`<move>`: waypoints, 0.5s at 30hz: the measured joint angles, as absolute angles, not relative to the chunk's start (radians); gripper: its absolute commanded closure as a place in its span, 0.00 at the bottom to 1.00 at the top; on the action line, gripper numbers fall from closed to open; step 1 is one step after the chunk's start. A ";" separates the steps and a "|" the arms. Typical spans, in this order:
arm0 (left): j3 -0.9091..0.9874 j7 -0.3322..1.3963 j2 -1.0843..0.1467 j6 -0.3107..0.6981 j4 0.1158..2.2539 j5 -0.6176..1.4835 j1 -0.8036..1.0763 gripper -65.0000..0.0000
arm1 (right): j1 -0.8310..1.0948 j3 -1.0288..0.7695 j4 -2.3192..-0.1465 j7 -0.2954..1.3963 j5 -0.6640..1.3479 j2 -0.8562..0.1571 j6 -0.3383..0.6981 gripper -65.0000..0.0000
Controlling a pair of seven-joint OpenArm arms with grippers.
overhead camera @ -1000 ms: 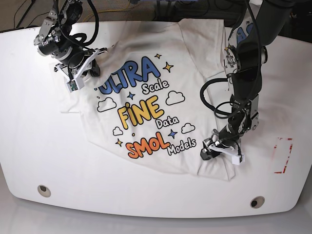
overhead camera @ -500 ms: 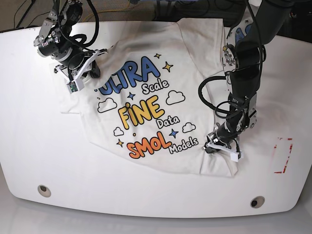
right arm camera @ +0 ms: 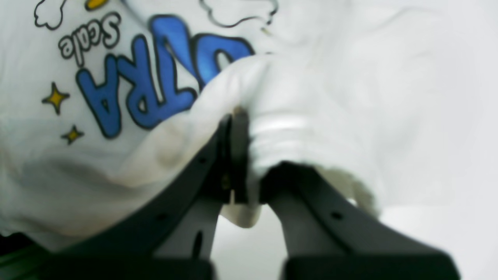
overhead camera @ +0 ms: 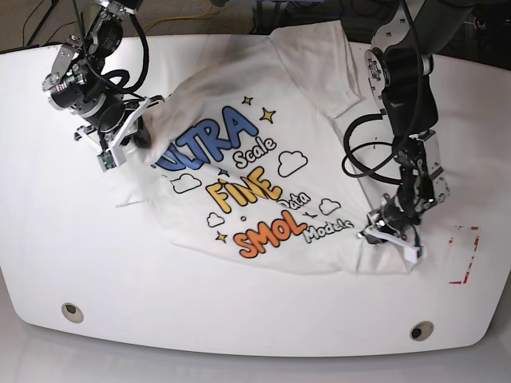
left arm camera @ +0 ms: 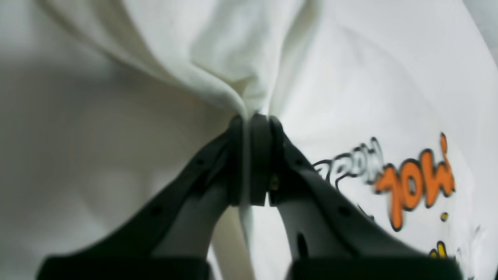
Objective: Layout the t-shirt on the table in an organized manner, then fold the t-shirt properly
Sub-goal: 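Lift the shirt with both grippers, swing it and lay it down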
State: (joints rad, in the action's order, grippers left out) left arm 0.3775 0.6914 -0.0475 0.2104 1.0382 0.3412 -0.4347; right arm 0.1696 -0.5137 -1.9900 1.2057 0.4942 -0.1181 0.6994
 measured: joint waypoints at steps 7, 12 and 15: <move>0.407 0.790 -0.083 0.214 1.345 0.345 -0.414 1.00 | 0.083 -0.513 -1.988 1.205 0.496 -0.179 0.700 1.00; 0.411 0.849 -0.107 0.217 1.518 0.351 -0.401 1.00 | 0.001 -0.513 -1.979 1.204 0.499 -0.220 0.700 1.00; 0.404 0.887 -0.126 0.220 1.603 0.354 -0.409 1.00 | -0.064 -0.509 -1.955 1.202 0.502 -0.253 0.701 1.00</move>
